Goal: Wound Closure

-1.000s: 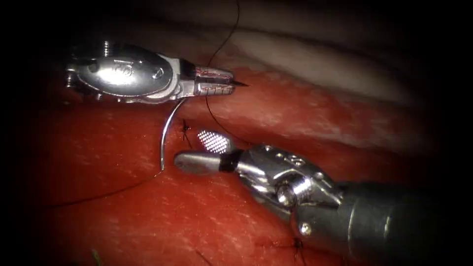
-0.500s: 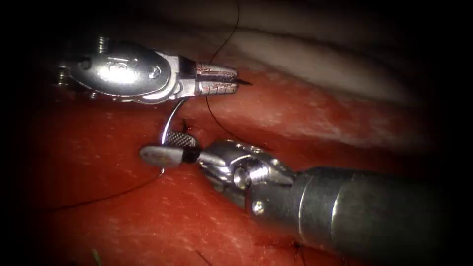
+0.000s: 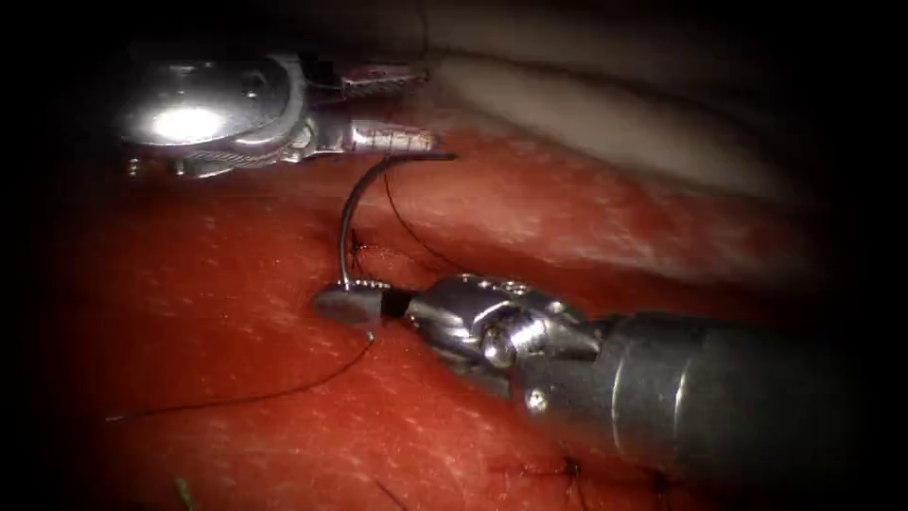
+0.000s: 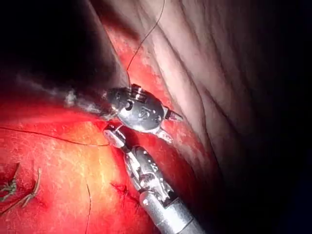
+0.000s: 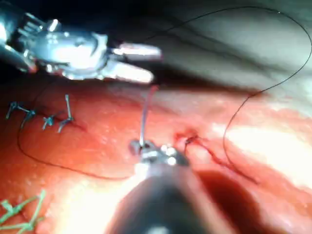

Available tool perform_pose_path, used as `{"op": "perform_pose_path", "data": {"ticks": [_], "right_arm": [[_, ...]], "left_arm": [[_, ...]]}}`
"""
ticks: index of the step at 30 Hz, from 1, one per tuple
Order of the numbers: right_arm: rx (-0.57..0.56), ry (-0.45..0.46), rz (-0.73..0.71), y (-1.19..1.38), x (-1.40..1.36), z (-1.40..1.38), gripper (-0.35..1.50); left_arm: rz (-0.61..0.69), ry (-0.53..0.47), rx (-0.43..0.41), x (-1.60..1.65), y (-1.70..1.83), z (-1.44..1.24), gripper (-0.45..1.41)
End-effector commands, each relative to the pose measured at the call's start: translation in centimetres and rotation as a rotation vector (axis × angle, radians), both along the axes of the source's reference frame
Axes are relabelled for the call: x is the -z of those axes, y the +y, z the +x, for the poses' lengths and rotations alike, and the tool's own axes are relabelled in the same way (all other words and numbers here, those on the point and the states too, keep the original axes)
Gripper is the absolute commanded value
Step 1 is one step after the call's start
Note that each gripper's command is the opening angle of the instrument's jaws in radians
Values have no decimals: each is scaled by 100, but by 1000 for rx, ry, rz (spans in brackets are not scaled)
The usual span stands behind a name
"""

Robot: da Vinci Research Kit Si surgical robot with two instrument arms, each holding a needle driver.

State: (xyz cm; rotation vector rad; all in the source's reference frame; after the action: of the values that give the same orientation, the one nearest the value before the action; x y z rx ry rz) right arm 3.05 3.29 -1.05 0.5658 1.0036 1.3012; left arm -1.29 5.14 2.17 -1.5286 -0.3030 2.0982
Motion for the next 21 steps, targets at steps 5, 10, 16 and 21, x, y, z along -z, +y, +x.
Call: {"op": "perform_pose_path", "data": {"ticks": [5,10,16,21], "right_arm": [[85,-125,-206,16,-1,-26,-35],[184,-267,-353,36,4,-58,-35],[420,-471,-690,51,-1,-78,-35],[627,-590,-928,57,-1,-80,-35]], "left_arm": [[147,-73,-50,19,10,30,59],[309,-108,-81,15,12,45,56],[489,36,-139,-10,4,26,54],[657,148,-95,-24,-12,2,43]]}}
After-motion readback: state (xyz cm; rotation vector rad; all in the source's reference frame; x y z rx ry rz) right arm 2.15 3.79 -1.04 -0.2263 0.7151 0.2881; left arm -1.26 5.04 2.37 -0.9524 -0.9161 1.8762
